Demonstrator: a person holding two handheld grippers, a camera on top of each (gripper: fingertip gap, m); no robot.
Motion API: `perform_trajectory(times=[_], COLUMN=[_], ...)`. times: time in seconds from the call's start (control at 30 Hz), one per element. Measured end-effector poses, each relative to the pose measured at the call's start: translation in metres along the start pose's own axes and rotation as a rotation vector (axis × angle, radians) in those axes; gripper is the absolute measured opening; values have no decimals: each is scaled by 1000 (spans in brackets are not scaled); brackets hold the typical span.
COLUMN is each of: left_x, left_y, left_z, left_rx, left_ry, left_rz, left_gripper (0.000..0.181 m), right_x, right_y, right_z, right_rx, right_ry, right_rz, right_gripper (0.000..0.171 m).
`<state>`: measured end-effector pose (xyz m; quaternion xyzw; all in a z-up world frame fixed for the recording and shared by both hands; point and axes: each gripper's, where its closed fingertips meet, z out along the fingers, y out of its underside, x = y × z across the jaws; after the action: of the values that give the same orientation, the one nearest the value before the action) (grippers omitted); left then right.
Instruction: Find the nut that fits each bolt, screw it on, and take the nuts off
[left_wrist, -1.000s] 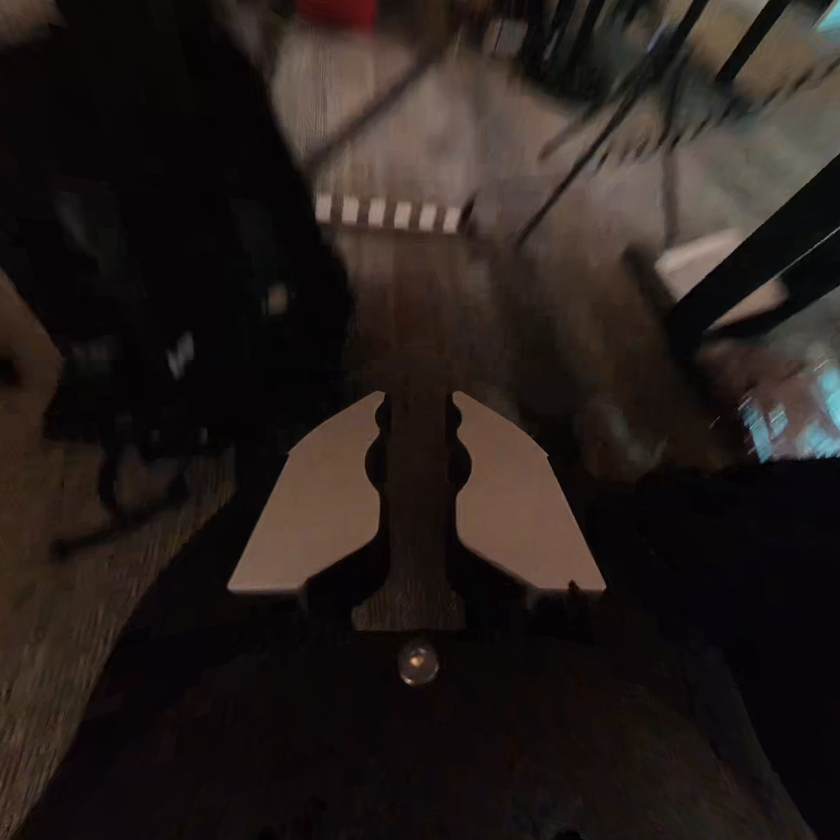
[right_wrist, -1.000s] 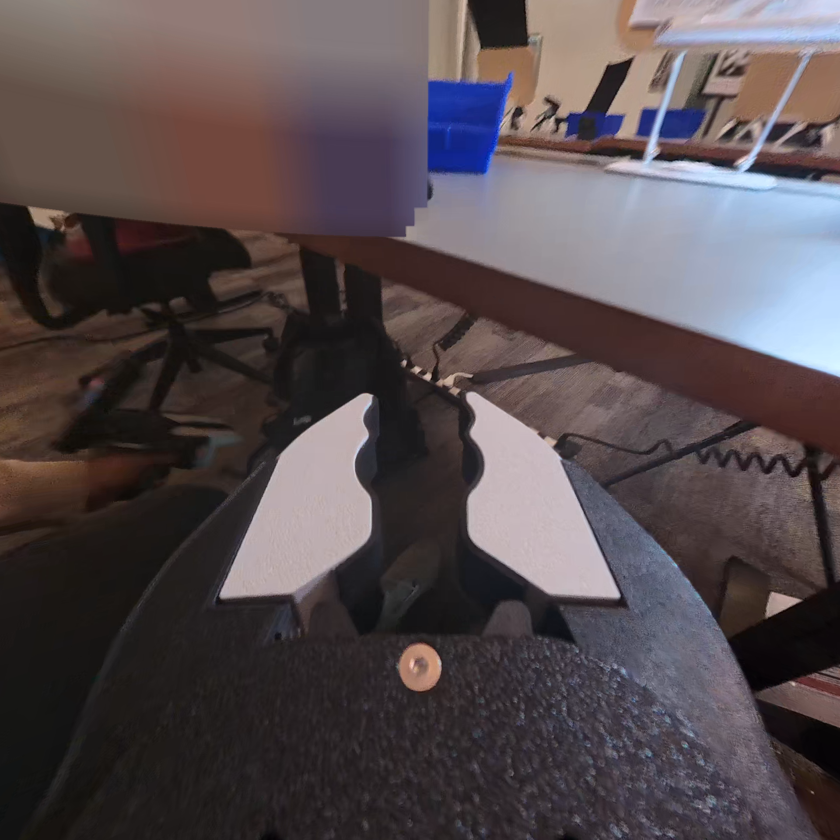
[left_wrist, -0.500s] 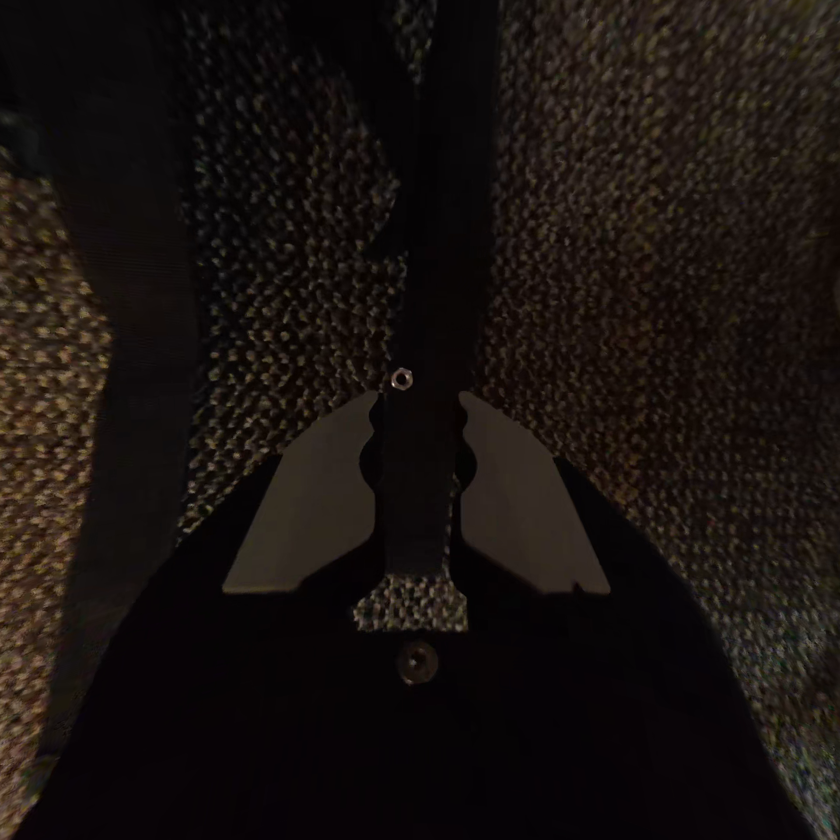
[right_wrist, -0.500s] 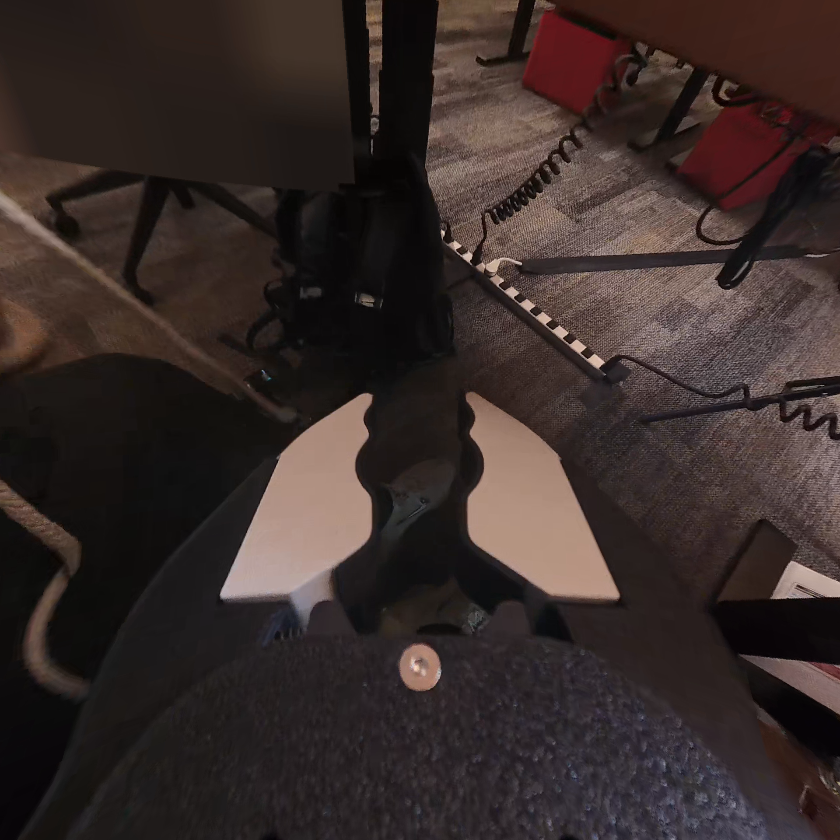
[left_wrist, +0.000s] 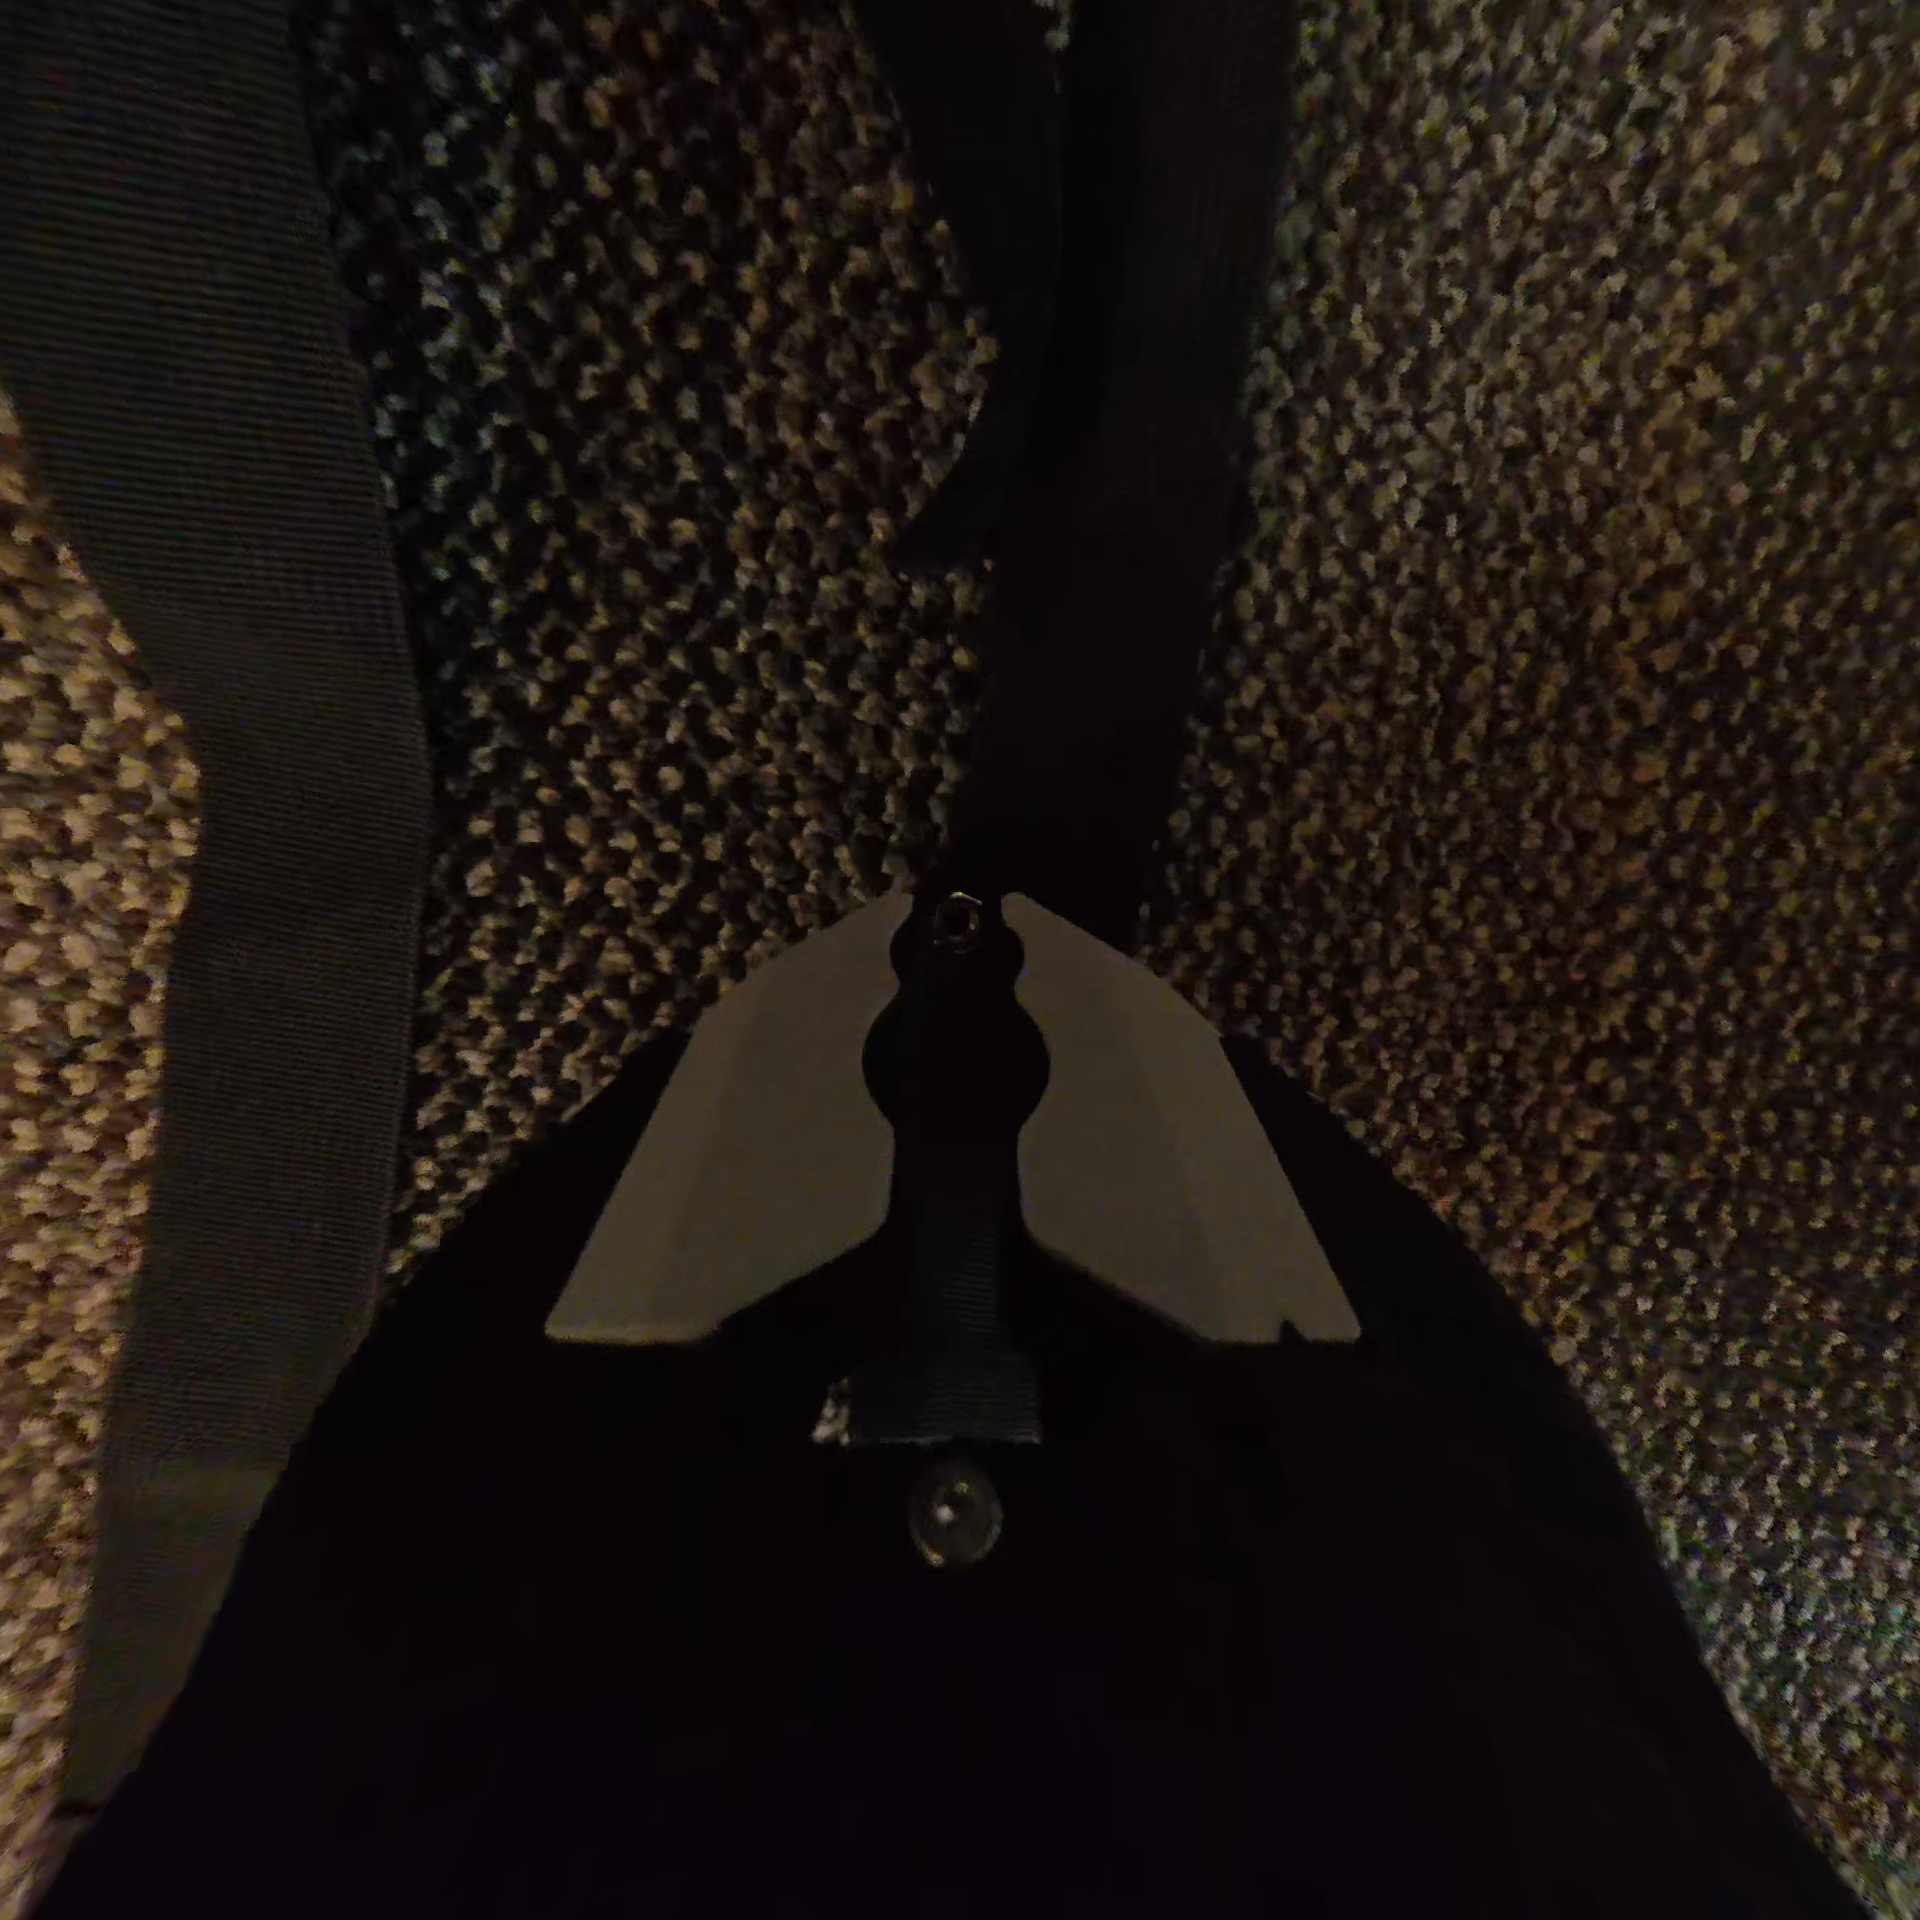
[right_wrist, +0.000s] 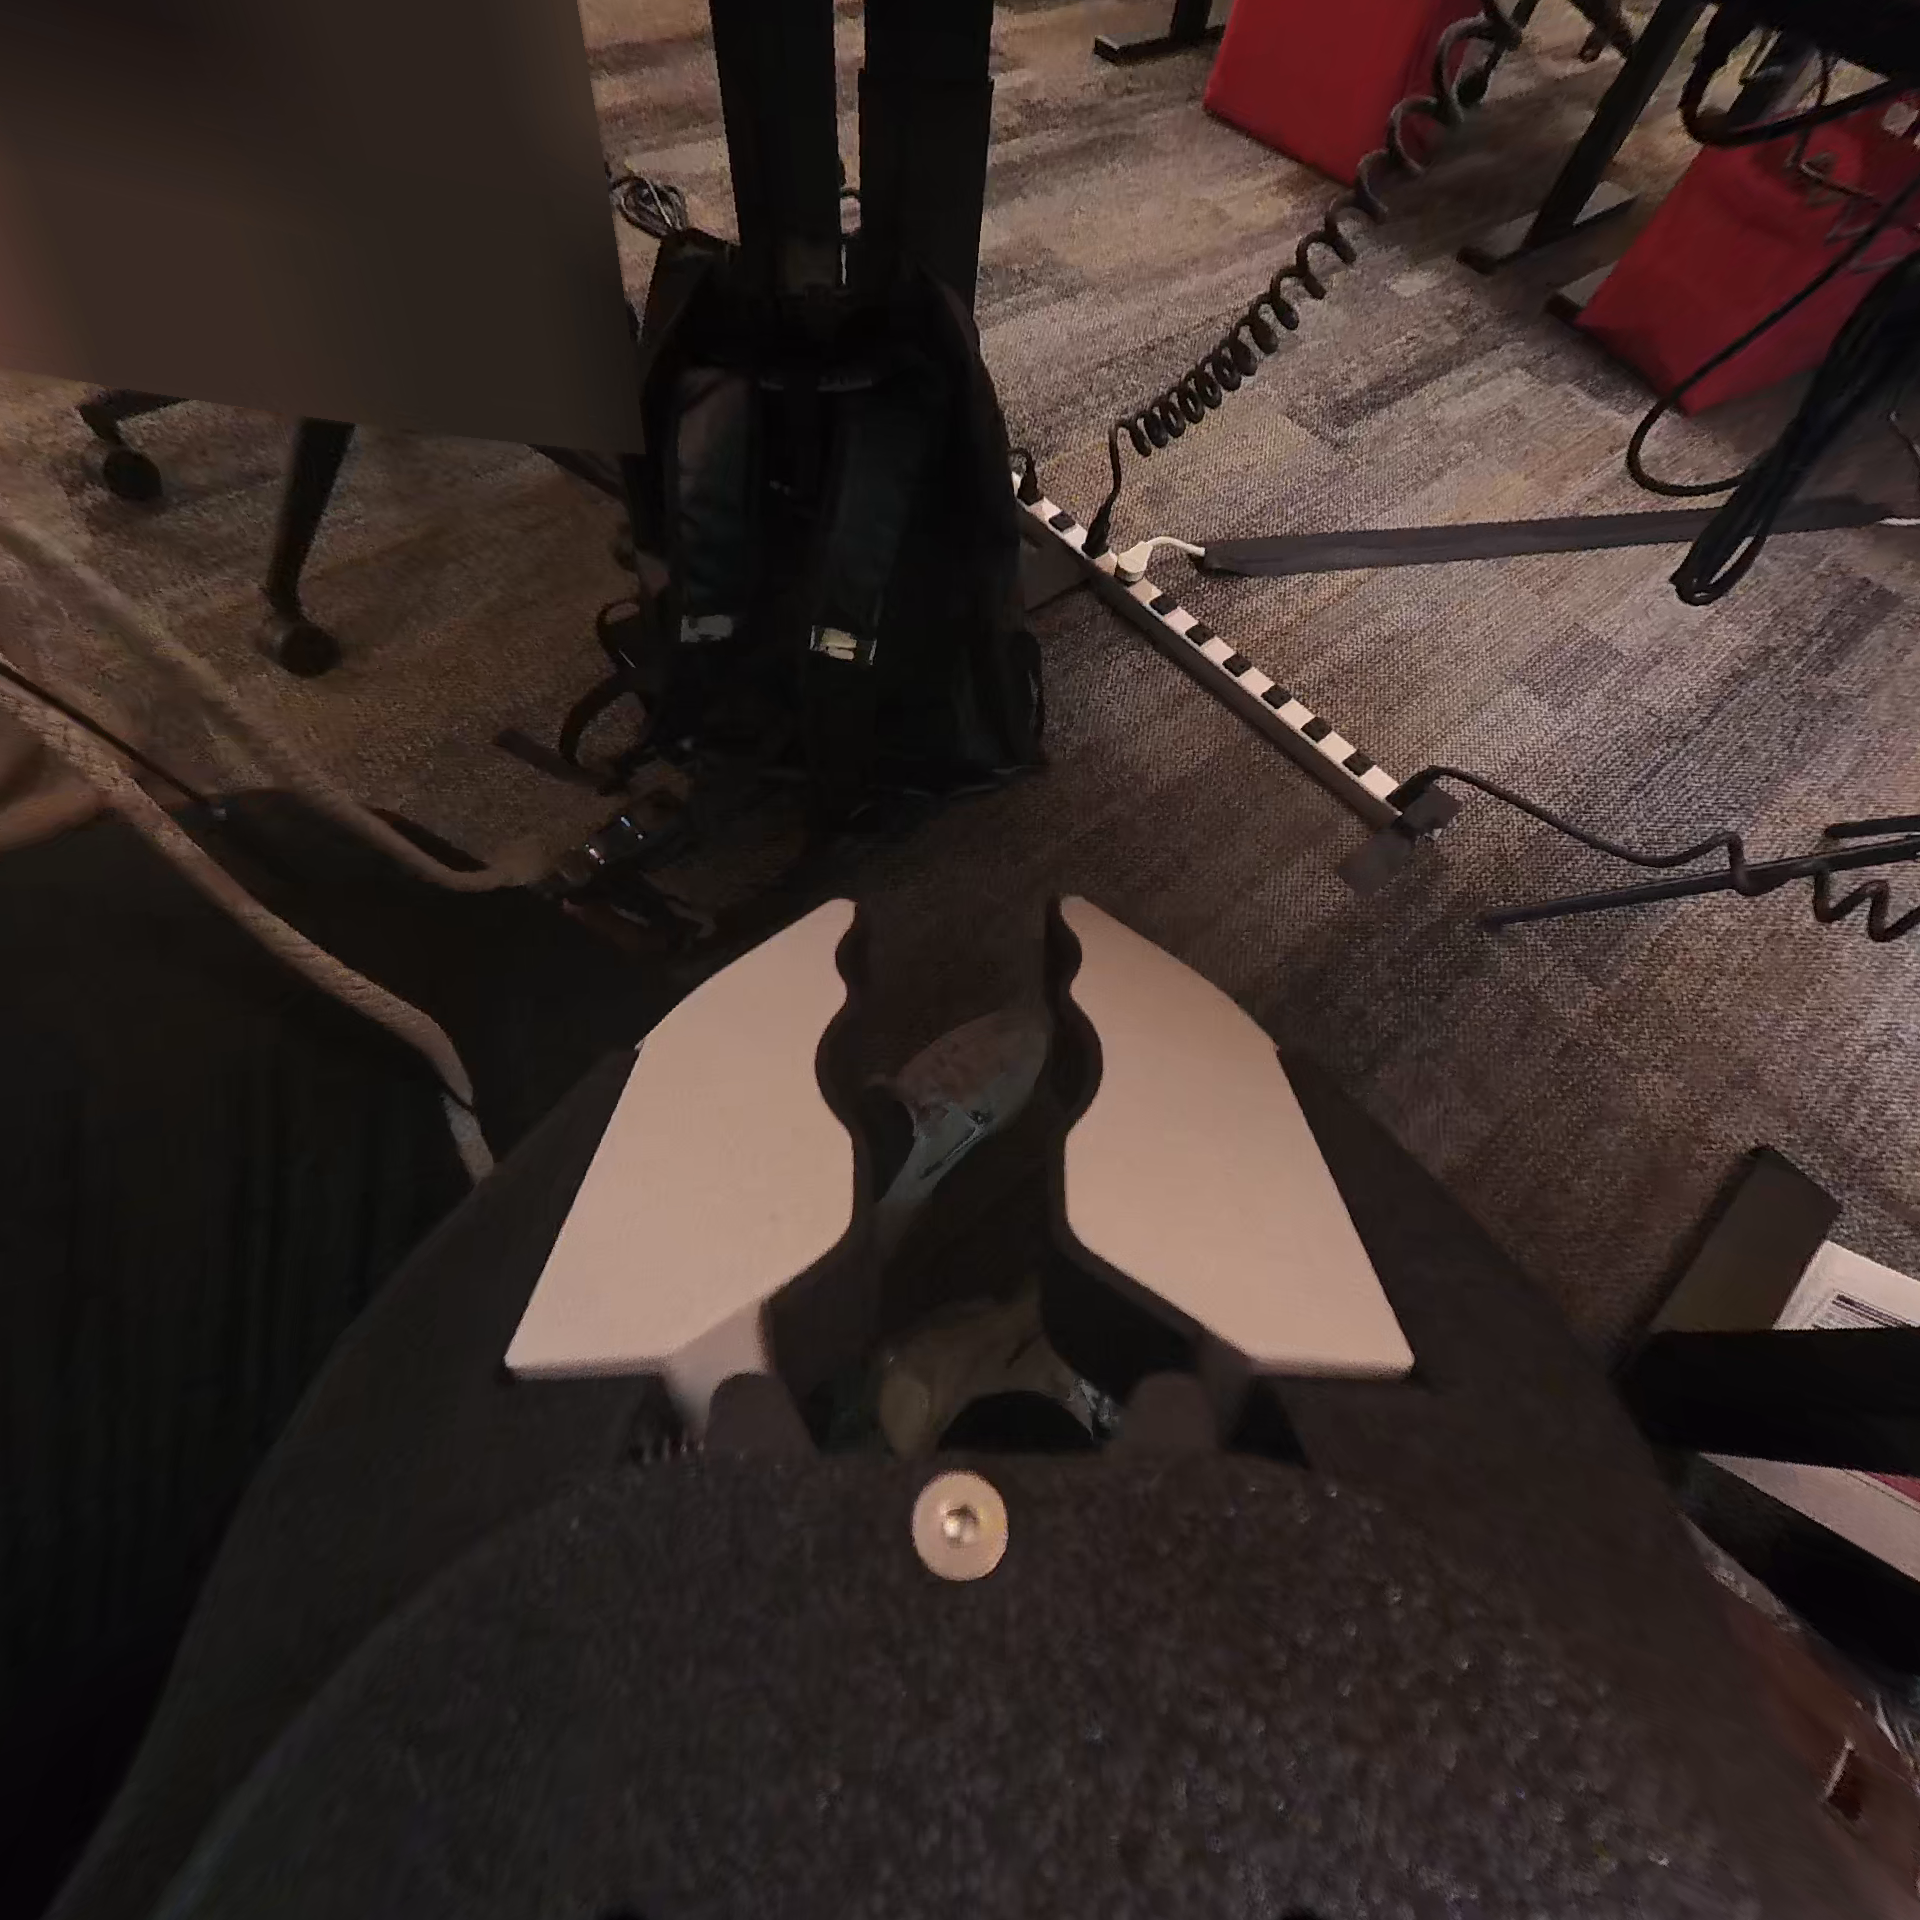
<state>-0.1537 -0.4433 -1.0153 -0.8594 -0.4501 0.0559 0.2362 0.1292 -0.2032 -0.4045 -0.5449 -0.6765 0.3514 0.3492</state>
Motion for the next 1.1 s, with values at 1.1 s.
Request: perform_trajectory(times=[1.1], left_x=[301], left_y=[-346], left_z=[-769], left_rx=[999], left_ry=[129], left_rz=[389], left_gripper=[11], right_x=[126], right_y=[-178], right_z=[-227], right_rx=[506], right_ry=[100], right_rz=[-28], right_gripper=[29])
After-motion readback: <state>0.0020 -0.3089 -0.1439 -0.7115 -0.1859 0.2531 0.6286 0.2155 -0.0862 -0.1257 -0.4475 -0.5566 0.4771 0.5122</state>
